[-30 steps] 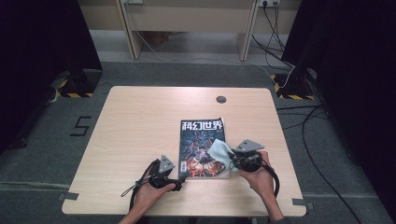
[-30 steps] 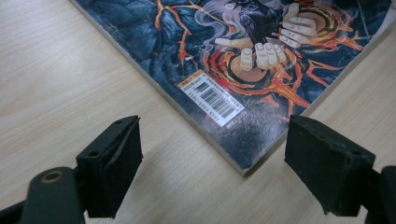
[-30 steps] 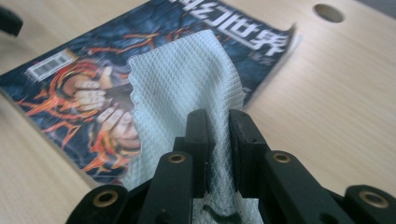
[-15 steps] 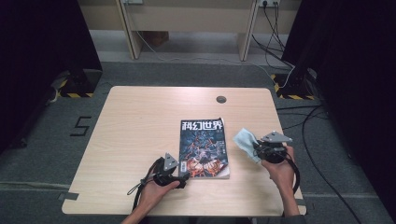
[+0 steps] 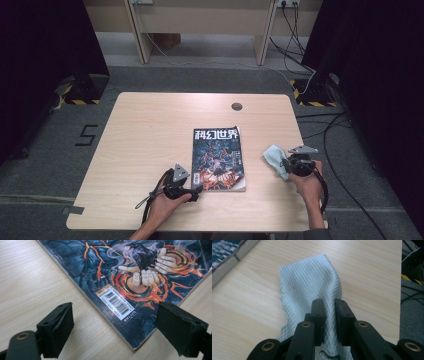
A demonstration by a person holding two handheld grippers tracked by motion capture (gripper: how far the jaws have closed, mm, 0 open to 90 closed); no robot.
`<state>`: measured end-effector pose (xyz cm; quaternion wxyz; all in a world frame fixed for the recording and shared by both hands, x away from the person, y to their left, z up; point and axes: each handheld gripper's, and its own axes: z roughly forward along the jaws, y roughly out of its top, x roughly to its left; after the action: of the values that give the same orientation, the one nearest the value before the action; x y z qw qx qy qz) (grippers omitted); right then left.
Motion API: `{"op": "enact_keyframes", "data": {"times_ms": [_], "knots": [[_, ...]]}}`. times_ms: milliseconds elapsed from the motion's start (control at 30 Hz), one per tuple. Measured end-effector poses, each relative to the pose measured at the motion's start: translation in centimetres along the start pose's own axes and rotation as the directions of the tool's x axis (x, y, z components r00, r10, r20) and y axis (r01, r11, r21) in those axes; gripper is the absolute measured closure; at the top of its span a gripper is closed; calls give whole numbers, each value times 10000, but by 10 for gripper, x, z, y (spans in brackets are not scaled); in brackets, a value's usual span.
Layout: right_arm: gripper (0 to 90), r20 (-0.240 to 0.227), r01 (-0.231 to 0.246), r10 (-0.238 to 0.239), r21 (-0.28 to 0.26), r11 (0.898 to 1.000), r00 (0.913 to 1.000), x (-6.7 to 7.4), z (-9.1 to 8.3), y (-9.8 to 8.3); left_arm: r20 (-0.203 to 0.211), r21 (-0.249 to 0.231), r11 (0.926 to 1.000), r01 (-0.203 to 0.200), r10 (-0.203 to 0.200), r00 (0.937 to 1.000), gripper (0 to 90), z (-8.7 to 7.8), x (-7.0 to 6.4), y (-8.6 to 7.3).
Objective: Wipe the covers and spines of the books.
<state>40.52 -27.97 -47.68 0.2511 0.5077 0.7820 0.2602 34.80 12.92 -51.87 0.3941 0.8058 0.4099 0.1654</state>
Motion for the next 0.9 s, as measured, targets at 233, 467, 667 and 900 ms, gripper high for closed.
{"op": "enact_keyframes", "data": {"times_ms": [233, 467, 667, 900], "knots": [[767, 370, 70, -93, 629, 9980, 9993, -5, 11, -6, -16, -23, 10000, -31, 31, 10000, 144, 0, 0, 0], [717, 364, -172, 150, 608, 9980, 9992, -8, 13, -8, -15, -40, 10000, -30, 29, 10000, 145, 0, 0, 0], [515, 751, -679, 650, 368, 9970, 9951, -4, 7, -4, 9, -58, 10000, -34, 34, 10000, 145, 0, 0, -1], [397, -139, -252, 241, -891, 9957, 9996, 30, -11, 22, 98, -76, 10000, 24, -24, 9999, 146, 0, 0, -1]]}}
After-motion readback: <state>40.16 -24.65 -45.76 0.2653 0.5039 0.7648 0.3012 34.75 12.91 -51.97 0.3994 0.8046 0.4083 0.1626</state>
